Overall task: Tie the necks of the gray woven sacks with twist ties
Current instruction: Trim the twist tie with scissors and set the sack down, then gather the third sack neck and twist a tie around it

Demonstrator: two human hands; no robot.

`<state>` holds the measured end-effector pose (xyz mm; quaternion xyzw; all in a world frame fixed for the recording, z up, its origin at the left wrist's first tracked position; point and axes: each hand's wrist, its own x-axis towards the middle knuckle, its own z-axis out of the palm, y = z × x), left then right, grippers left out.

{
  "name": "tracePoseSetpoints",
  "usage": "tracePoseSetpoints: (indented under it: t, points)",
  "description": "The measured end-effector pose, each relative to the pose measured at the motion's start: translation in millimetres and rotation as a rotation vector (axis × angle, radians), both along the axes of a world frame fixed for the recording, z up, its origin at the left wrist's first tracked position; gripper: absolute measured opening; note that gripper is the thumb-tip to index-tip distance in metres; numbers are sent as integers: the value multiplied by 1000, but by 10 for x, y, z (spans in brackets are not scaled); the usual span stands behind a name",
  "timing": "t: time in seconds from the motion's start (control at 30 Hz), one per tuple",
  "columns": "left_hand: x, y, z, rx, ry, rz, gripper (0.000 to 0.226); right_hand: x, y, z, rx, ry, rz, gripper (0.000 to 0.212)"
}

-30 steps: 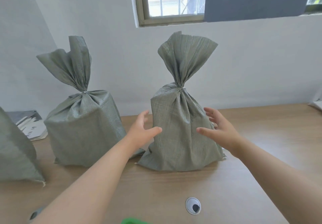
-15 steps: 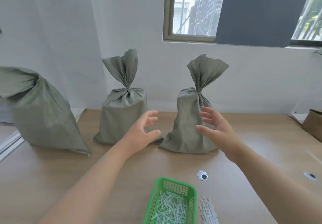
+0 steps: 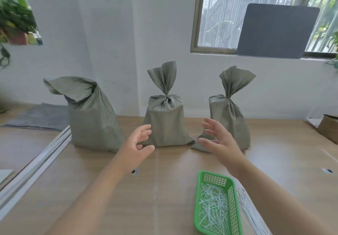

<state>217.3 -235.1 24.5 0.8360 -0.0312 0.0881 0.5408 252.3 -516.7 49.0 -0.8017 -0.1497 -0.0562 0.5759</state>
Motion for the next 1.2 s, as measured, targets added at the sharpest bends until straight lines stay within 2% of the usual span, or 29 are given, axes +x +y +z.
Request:
tracePoseSetpoints:
  t: [0.3,0.53,0.93,1.2]
  points:
    - [-214,633,94,-23,-8,162,59,178,692,10,-121,-35,178,67]
    - [-96,1298,-82,-73,59,212,60,360,1418,-73,-74,37,180,65]
    - [934,3516,-361,-121,121,215,61,1268,3413,-166,-23,96,77,64]
    - [1827,4476,-360,-78,100,306,72,2145,4475,-179,-68,122,57,70]
